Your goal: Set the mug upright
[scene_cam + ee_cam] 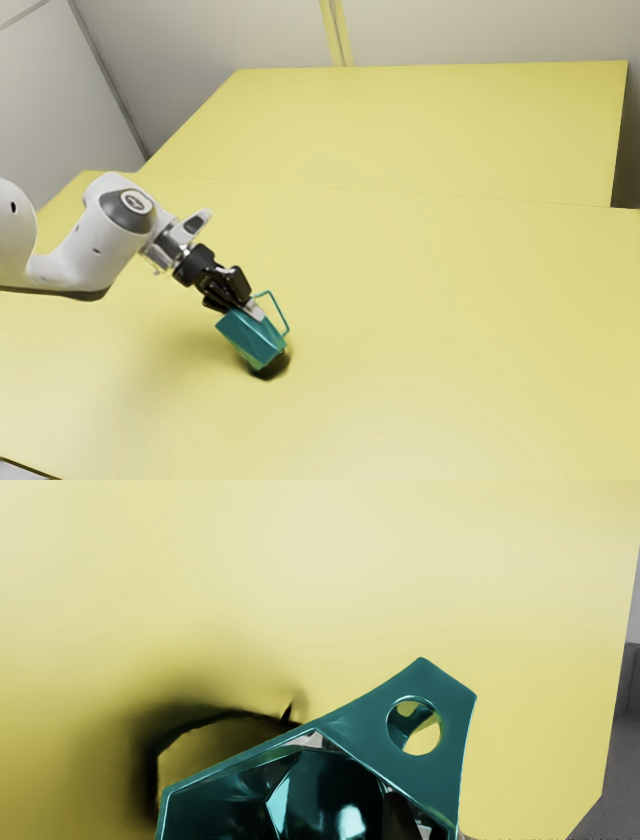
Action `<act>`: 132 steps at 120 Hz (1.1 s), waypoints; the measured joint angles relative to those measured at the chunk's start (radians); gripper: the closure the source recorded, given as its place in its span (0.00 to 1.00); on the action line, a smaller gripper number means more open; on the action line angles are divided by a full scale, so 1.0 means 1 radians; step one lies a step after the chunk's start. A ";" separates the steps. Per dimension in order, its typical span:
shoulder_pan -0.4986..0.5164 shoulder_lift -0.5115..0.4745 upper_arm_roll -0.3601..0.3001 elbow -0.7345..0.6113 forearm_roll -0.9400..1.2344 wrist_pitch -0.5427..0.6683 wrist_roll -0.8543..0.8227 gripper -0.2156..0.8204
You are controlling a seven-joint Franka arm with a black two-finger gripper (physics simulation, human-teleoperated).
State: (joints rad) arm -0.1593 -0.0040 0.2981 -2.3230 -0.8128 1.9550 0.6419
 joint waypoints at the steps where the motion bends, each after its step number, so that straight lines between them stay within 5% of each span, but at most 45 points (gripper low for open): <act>1: -0.001 -0.001 -0.001 0.000 0.002 0.000 0.000 0.96; 132: -0.107 0.061 -0.013 0.265 0.600 0.071 -0.106 0.97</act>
State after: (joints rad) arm -0.2668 0.0571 0.2855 -2.0580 -0.2126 2.0258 0.5359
